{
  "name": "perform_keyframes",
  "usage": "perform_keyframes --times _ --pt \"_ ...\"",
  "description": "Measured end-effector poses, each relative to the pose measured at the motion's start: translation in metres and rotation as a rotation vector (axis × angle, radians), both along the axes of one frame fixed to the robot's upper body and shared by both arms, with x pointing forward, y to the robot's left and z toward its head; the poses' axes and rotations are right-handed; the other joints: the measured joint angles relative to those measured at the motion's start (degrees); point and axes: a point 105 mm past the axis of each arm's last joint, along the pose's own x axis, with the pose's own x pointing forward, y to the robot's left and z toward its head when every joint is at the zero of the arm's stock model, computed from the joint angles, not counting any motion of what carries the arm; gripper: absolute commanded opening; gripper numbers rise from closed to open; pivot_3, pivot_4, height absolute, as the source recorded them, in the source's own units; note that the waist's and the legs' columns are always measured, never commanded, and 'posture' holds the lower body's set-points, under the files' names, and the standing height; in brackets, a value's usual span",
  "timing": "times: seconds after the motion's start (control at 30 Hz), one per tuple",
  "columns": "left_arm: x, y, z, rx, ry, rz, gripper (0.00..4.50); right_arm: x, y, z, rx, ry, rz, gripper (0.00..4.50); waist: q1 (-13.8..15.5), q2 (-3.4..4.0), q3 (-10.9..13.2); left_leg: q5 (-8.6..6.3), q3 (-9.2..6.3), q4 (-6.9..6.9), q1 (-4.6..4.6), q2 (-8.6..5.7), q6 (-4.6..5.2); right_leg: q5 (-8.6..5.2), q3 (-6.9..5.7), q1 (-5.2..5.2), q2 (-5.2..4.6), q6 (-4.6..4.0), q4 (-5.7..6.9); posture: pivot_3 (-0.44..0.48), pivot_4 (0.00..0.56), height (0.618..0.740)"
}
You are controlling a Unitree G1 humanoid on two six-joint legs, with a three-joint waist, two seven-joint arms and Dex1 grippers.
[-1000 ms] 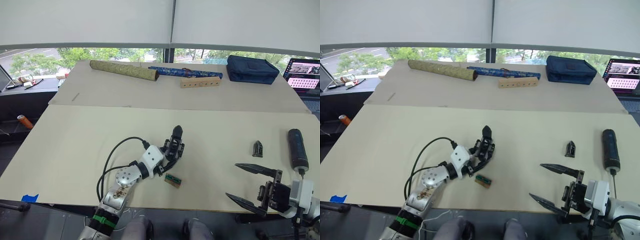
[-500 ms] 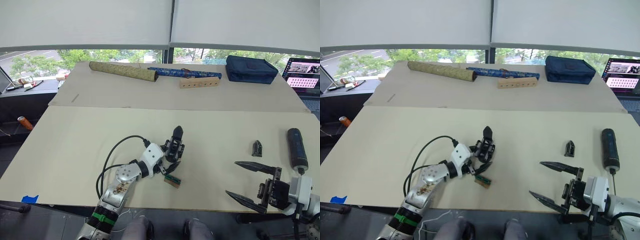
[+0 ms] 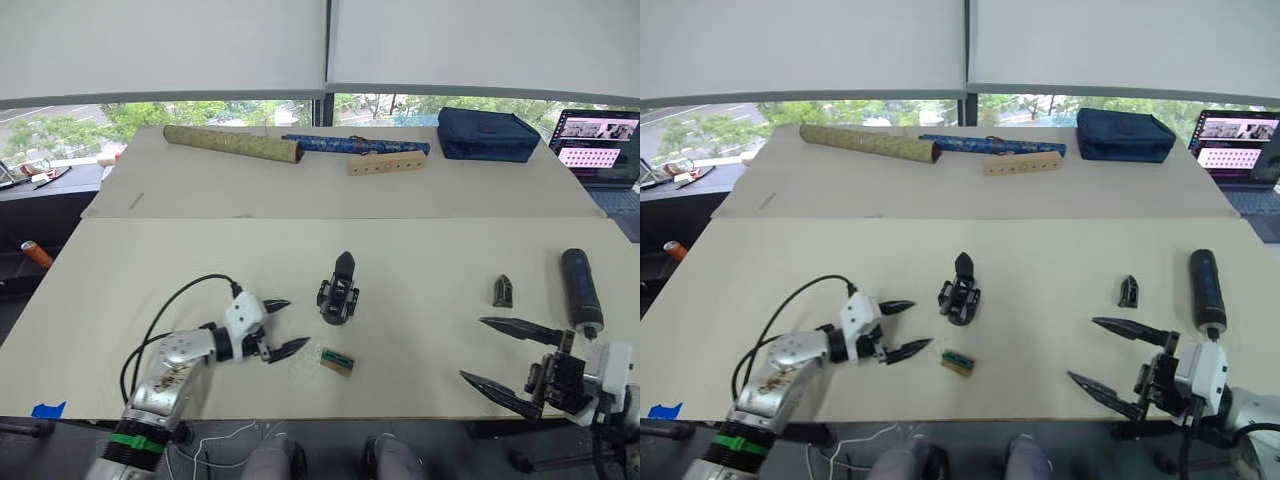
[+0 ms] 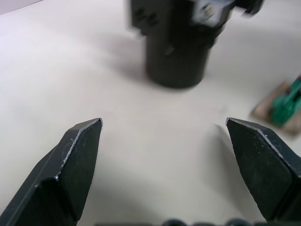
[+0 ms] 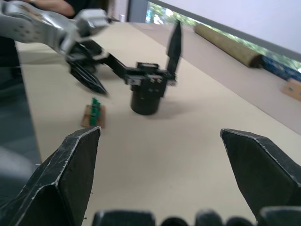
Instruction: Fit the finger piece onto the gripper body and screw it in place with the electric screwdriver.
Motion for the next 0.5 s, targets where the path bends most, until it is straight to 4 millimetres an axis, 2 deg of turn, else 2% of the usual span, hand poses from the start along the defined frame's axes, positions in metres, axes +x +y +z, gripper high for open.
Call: perform_keyframes --times 0.07,0.13,0.33,0.43,0.5 --pt "0.000 0.019 0.002 -0.006 0.005 0.019 4.48 -0.004 -0.011 -0.002 0.044 0.015 -0.104 4.50 0.28 0.00 0.01 0.02 0.00 0.00 -0.10 0.00 -0.05 0.00 0.00 -0.11 -0.01 0.00 -0.01 0.000 0.150 0.740" --pt "-0.002 0.034 0.013 -0.054 -0.002 0.021 4.48 -0.011 -0.022 -0.007 0.068 0.031 -0.215 4.50 0.47 0.01 0.02 0.07 0.00 0.00 -0.19 -0.01 -0.21 -0.03 0.02 -0.19 -0.02 0.04 -0.01 0.000 0.150 0.740" --pt "-0.020 0.054 0.056 -0.091 -0.010 -0.091 4.48 -0.022 -0.044 -0.016 0.093 0.037 -0.506 4.50 0.28 0.03 0.05 -0.12 0.09 0.01 -0.23 -0.02 -0.68 -0.05 0.17 -0.58 -0.02 0.08 0.04 0.000 0.150 0.740" --pt "-0.022 0.062 0.072 -0.088 0.003 -0.109 4.48 -0.023 -0.055 -0.027 0.083 0.136 -0.656 4.50 0.21 0.06 0.06 -0.09 0.13 0.01 -0.25 -0.04 -0.73 -0.06 0.21 -0.66 0.00 0.09 0.11 0.000 0.150 0.740" --pt "-0.022 0.062 0.079 -0.086 -0.001 -0.123 4.48 -0.018 -0.058 -0.028 0.093 0.167 -0.709 4.50 0.11 0.06 0.07 -0.07 0.16 0.01 -0.27 -0.05 -0.74 -0.06 0.24 -0.69 0.02 0.09 0.11 0.000 0.150 0.740"
